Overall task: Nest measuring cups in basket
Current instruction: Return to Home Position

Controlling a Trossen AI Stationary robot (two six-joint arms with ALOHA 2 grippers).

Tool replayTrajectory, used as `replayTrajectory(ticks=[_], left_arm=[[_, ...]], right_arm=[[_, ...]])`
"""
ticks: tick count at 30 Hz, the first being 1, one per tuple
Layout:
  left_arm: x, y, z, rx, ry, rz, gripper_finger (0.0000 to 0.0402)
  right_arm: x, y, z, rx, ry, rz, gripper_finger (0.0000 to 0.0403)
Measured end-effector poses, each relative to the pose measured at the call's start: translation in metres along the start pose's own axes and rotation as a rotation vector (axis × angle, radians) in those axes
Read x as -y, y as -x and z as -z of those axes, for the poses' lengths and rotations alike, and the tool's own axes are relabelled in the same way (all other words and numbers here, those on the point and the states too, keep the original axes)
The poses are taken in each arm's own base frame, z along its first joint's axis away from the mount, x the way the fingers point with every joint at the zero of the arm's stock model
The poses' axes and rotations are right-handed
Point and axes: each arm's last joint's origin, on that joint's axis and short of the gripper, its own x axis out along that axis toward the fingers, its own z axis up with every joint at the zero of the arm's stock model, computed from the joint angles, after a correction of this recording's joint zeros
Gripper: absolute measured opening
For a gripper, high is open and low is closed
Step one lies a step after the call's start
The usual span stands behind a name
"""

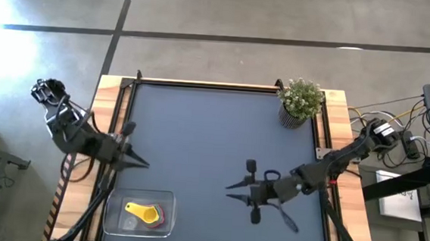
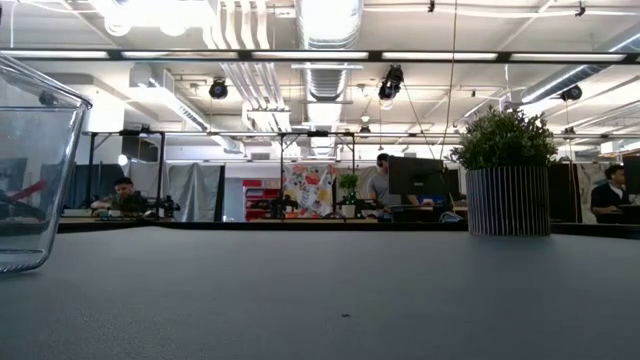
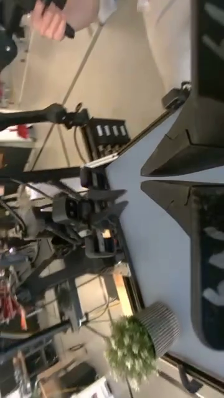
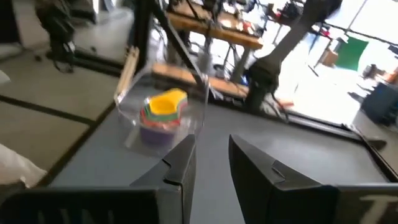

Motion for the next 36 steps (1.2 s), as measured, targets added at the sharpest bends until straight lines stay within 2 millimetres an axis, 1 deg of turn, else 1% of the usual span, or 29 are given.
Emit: replayTrajectory(ticks=[4, 9, 12, 16, 20, 25, 30, 32, 34, 36], left_arm=[[-0.018, 0.015, 0.012, 0.035, 0.051, -0.102, 0.0001], [-0.037, 0.038, 0.015, 0.096, 0.050, -0.170, 0.0000], [-0.046, 0.055, 0.015, 0.136, 0.030, -0.184, 0.0000], [-0.055, 0.077, 0.024, 0.188, 0.042, -0.189, 0.0000], [-0.059, 0.090, 0.045, 0.213, 0.052, -0.193, 0.0000], [-0.063, 0.099, 0.077, 0.254, 0.066, -0.247, 0.0000], [-0.065, 0.108, 0.113, 0.326, 0.107, -0.254, 0.0000], [-0.066, 0.111, 0.127, 0.351, 0.126, -0.255, 0.0000], [-0.063, 0.105, 0.134, 0.334, 0.124, -0.277, 0.0000], [-0.060, 0.098, 0.141, 0.279, 0.099, -0.272, 0.0000]], right_arm=[[0.023, 0.012, -0.011, 0.061, -0.014, -0.039, 0.0074], [0.053, 0.040, -0.011, 0.122, -0.021, -0.021, 0.0058], [0.065, 0.061, -0.001, 0.138, -0.041, 0.008, 0.0049], [0.072, 0.088, 0.020, 0.163, -0.051, 0.019, 0.0036], [0.080, 0.113, 0.035, 0.233, -0.036, 0.078, 0.0026], [0.091, 0.143, 0.042, 0.351, -0.050, 0.127, 0.0017], [0.095, 0.170, 0.059, 0.445, -0.087, 0.144, 0.0013], [0.095, 0.177, 0.070, 0.472, -0.111, 0.146, 0.0013], [0.093, 0.179, 0.085, 0.480, -0.122, 0.144, 0.0013], [0.091, 0.178, 0.100, 0.497, -0.137, 0.144, 0.0013]])
